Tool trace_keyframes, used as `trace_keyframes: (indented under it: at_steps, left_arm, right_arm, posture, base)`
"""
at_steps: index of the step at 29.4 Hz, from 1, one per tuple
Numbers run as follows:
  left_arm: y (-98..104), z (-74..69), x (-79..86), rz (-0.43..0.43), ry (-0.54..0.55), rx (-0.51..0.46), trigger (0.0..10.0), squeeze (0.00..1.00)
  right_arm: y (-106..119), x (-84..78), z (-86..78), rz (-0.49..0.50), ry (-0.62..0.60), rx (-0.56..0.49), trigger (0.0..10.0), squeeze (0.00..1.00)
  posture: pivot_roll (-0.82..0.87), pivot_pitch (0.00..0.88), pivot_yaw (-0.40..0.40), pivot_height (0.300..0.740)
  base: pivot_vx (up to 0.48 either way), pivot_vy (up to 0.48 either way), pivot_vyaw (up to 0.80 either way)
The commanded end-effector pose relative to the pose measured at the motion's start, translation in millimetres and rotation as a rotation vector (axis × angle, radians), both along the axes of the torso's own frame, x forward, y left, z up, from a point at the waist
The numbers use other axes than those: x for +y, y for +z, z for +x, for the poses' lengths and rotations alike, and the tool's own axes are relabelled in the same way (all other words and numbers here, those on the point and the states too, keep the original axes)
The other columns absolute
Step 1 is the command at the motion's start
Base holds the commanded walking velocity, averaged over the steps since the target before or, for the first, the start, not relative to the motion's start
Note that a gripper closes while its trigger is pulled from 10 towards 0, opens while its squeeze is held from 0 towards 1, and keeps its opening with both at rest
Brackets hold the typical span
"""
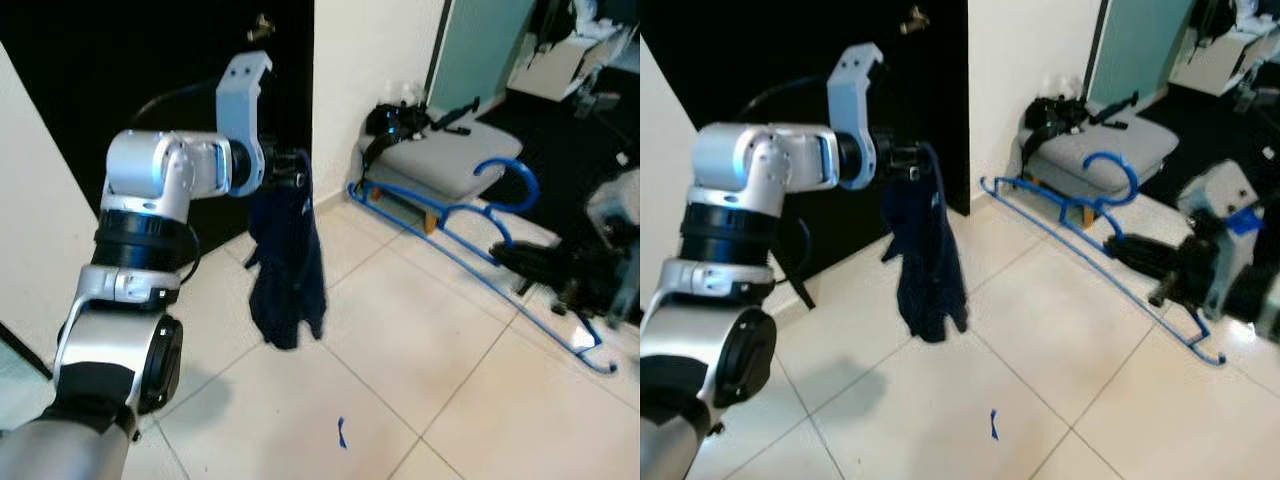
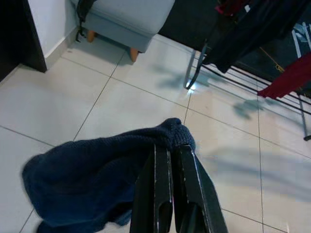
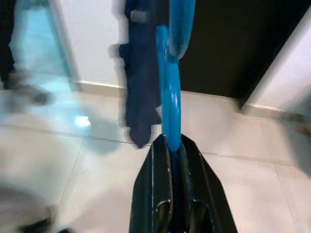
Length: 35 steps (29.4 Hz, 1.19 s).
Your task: Hang hanger
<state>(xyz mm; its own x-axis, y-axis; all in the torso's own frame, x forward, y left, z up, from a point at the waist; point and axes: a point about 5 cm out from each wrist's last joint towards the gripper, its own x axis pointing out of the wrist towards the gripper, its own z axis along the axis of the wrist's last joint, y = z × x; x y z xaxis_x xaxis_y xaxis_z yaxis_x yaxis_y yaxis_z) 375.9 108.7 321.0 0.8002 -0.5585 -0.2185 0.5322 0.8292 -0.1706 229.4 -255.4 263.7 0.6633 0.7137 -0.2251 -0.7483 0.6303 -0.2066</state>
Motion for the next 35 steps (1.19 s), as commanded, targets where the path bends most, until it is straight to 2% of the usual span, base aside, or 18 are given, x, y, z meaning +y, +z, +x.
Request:
trace_keyframes:
  at_steps: [1, 2, 6, 12, 16, 18, 20, 22, 24, 28, 35]
  left_arm:
    - [8, -2.2, -3.3, -0.010, -0.013, -0.017, 10.0, 0.00]
    - [8, -2.4, -4.8, -0.012, -0.016, -0.019, 10.0, 0.00]
    - [9, -2.0, -4.6, -0.011, -0.011, -0.025, 10.0, 0.00]
    - [11, -1.6, -1.3, -0.008, 0.003, -0.030, 10.0, 0.00]
    - [14, -3.2, -2.4, -0.015, 0.001, -0.036, 10.0, 0.00]
    - [14, -3.2, -2.4, -0.015, 0.001, -0.036, 10.0, 0.00]
    - [15, -4.4, -2.4, -0.014, 0.000, -0.040, 10.0, 0.00]
    - [15, -4.4, -2.4, -0.014, 0.000, -0.040, 10.0, 0.00]
    - [17, -6.9, -4.6, -0.016, -0.012, -0.044, 10.0, 0.00]
    - [19, -8.2, -6.3, -0.020, -0.020, -0.047, 10.0, 0.00]
    - [29, -16.3, -21.6, -0.069, -0.101, -0.066, 10.0, 0.00]
  right_arm:
    - [1, 11.2, -6.5, 0.006, 0.089, 0.020, 10.0, 0.00]
    - [-4, 21.0, -10.4, 0.012, 0.154, 0.052, 10.0, 0.00]
    - [-7, 33.2, -14.0, 0.042, 0.231, 0.071, 10.0, 0.00]
    - [-9, 42.8, -10.9, 0.039, 0.248, 0.074, 10.0, 0.00]
    - [-23, 42.1, 5.6, -0.030, 0.122, 0.088, 10.0, 0.00]
    - [-23, 42.1, 5.6, -0.030, 0.122, 0.088, 10.0, 0.00]
    - [-31, 38.1, 14.8, -0.077, 0.037, 0.104, 10.0, 0.00]
    - [-31, 38.1, 14.8, -0.077, 0.037, 0.104, 10.0, 0.00]
    - [-34, 31.4, 20.0, -0.120, -0.028, 0.110, 10.0, 0.00]
    - [-34, 28.2, 22.0, -0.132, -0.054, 0.106, 10.0, 0.00]
    - [-33, 25.8, 35.5, -0.106, -0.126, 0.062, 10.0, 0.00]
  posture:
    - [0.04, 0.077, 0.003, 0.740]
    - [0.04, 0.077, 0.001, 0.740]
    - [0.05, 0.067, -0.001, 0.740]
    - [0.05, 0.061, -0.002, 0.740]
    - [0.05, 0.067, -0.002, 0.740]
    - [0.05, 0.067, -0.002, 0.740]
    - [0.05, 0.070, 0.000, 0.740]
    - [0.05, 0.070, 0.000, 0.740]
    - [0.05, 0.074, -0.002, 0.740]
    - [0.05, 0.074, -0.002, 0.740]
    - [0.05, 0.076, -0.005, 0.740]
  base:
    - [0.000, 0.000, 0.00]
    - [0.000, 0.000, 0.00]
    - [0.000, 0.000, 0.00]
    - [0.000, 0.000, 0.00]
    - [0.000, 0.000, 0.00]
    - [0.000, 0.000, 0.00]
    - [0.000, 0.000, 0.00]
    - [0.000, 0.000, 0.00]
    - [0.000, 0.000, 0.00]
    - [0.000, 0.000, 0.00]
    - [0.000, 0.000, 0.00]
